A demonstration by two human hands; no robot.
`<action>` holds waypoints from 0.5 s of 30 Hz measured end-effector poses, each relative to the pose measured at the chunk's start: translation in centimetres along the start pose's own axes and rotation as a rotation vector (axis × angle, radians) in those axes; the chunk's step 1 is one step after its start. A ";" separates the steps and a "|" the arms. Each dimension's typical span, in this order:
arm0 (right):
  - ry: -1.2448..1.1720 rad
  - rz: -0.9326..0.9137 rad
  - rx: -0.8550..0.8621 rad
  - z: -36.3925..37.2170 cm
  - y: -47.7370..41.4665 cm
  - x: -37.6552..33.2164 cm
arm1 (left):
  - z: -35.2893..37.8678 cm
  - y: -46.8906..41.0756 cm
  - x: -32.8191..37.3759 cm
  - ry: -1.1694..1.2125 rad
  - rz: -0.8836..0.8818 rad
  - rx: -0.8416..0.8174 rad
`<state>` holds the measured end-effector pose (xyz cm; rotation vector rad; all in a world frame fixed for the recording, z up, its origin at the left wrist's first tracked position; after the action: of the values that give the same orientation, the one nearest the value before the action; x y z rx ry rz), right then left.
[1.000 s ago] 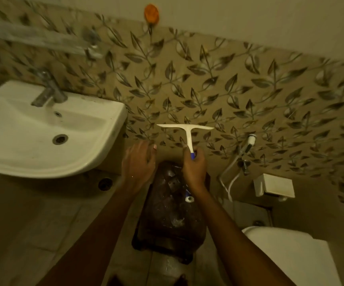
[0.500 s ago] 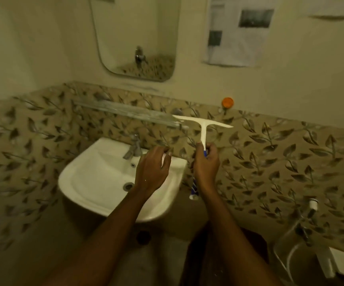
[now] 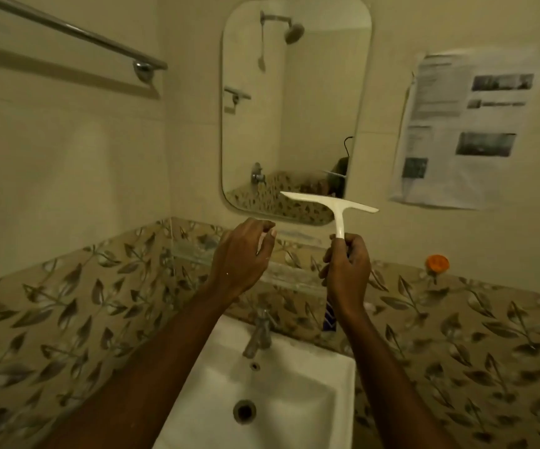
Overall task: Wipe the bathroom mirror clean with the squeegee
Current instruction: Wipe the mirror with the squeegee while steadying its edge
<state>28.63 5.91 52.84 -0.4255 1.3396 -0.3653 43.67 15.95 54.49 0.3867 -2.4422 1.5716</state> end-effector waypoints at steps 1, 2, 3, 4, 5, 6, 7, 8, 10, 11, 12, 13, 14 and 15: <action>-0.002 -0.013 0.001 1.2 -0.9 0.3 | 0.0 -1.4 -1.1 -0.007 0.006 0.005; -0.004 -0.026 0.006 2.5 -1.9 0.4 | 0.0 -2.8 -2.1 -0.014 0.008 0.002; -0.005 -0.043 0.017 3.7 -3.0 0.5 | 0.1 -4.3 -3.1 -0.017 0.010 -0.014; -0.004 -0.058 0.029 4.9 -4.1 0.4 | 0.2 -5.9 -4.1 -0.017 0.012 -0.036; -0.005 -0.078 0.039 6.1 -5.2 0.3 | 0.3 -7.4 -5.0 -0.017 0.019 -0.059; -0.006 -0.098 0.044 7.3 -6.3 0.1 | 0.4 -8.9 -5.9 -0.019 0.026 -0.077; -0.004 -0.119 0.045 8.5 -7.4 0.0 | 0.3 -10.3 -6.7 -0.019 0.028 -0.087; -0.006 -0.140 0.044 9.6 -8.5 -0.2 | 0.2 -11.8 -7.6 -0.015 0.024 -0.089; 0.005 -0.177 0.045 11.8 -10.4 -0.8 | 0.0 -15.0 -9.5 -0.004 0.002 -0.087; 0.018 -0.200 0.046 12.7 -11.3 -1.0 | 0.0 -16.6 -10.7 -0.006 -0.014 -0.087; 0.029 -0.230 0.048 13.6 -12.1 -1.6 | 0.0 -18.4 -11.7 -0.012 -0.030 -0.088; 0.041 -0.264 0.047 14.4 -13.0 -2.2 | 0.1 -20.2 -12.7 -0.012 -0.049 -0.086; 0.052 -0.295 0.049 15.2 -13.8 -2.8 | 0.2 -22.0 -13.7 -0.001 -0.074 -0.075; 0.062 -0.326 0.052 15.8 -14.6 -3.4 | 0.3 -23.9 -14.5 0.021 -0.106 -0.055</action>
<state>43.36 -3.71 65.68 -0.5950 1.3184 -0.6867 65.23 7.76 70.24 0.4793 -2.4019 1.4549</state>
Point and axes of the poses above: each hand's wrist, its own y-axis away from the middle knuckle, its own z-axis out of the palm, x = y × z, the point moved 2 cm from there along -y, towards the middle knuckle, and after that the axes turned 7 degrees about x, right-handed, at the moved point
